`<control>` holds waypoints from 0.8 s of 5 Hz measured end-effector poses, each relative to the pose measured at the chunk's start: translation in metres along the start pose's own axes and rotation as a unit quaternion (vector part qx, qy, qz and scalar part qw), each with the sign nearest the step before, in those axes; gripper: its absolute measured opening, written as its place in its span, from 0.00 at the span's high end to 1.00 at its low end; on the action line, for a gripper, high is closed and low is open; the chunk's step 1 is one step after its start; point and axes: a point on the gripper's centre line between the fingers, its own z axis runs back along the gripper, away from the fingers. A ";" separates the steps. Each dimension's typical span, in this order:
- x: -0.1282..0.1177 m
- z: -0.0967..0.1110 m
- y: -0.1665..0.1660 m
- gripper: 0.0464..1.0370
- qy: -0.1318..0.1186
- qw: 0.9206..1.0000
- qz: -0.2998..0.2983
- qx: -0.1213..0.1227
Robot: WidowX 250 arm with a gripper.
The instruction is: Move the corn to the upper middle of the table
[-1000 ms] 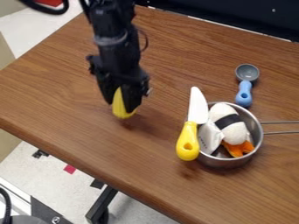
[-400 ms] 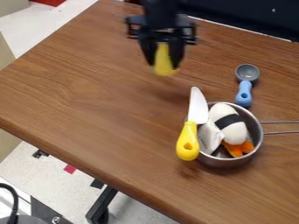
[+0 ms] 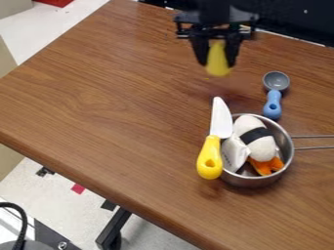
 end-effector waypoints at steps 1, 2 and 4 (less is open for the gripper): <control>0.018 -0.005 -0.011 0.53 -0.007 1.000 0.030 0.000; 0.027 -0.026 -0.018 0.53 -0.001 0.998 0.051 0.025; 0.031 -0.047 -0.013 0.53 0.017 0.996 0.068 0.056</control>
